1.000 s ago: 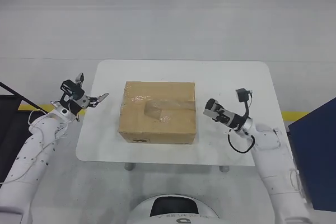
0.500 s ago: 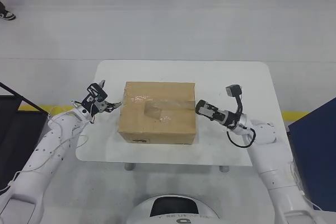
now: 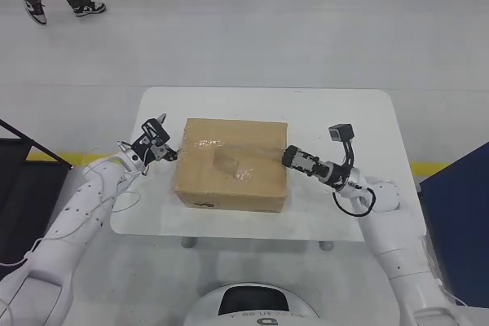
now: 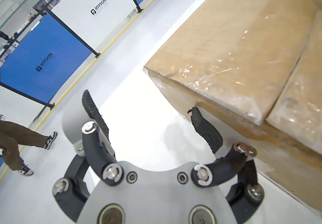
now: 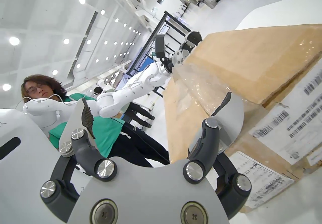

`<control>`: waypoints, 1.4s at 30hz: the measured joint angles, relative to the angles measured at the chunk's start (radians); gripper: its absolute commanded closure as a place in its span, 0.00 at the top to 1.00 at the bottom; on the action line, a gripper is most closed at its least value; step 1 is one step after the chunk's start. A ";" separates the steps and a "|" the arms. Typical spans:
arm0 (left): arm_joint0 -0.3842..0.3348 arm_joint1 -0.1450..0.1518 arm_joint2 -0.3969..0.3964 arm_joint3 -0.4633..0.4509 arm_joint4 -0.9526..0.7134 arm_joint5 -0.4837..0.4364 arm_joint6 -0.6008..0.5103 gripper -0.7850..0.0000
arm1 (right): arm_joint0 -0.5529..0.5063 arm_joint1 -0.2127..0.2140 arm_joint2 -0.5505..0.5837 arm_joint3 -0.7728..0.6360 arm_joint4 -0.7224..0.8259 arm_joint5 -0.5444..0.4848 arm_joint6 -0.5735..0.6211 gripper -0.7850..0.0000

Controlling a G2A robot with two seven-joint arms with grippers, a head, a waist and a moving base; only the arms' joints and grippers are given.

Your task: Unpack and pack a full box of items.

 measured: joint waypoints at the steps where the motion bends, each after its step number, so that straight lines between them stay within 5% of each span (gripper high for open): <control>1: -0.002 -0.001 0.001 0.001 0.003 0.000 0.000 1.00 | -0.002 0.002 0.010 0.006 0.039 0.011 -0.003 1.00; 6: -0.009 -0.008 0.007 0.010 0.006 -0.006 0.003 1.00 | 0.006 0.008 0.036 0.042 0.164 0.122 -0.007 1.00; 15: -0.012 -0.018 0.010 0.018 0.003 -0.006 0.013 1.00 | 0.073 0.013 -0.001 0.126 0.104 0.307 -0.007 1.00; 24: -0.017 -0.025 0.011 0.016 0.016 -0.010 0.006 1.00 | 0.067 0.014 0.014 0.124 0.188 0.219 0.027 1.00; 30: -0.018 -0.029 0.011 0.016 0.021 -0.014 0.001 1.00 | 0.052 0.023 0.030 0.121 0.247 0.246 0.116 1.00; 42: -0.017 -0.037 0.009 0.016 0.028 -0.014 0.001 1.00 | 0.110 0.017 -0.044 0.168 0.188 0.308 0.094 1.00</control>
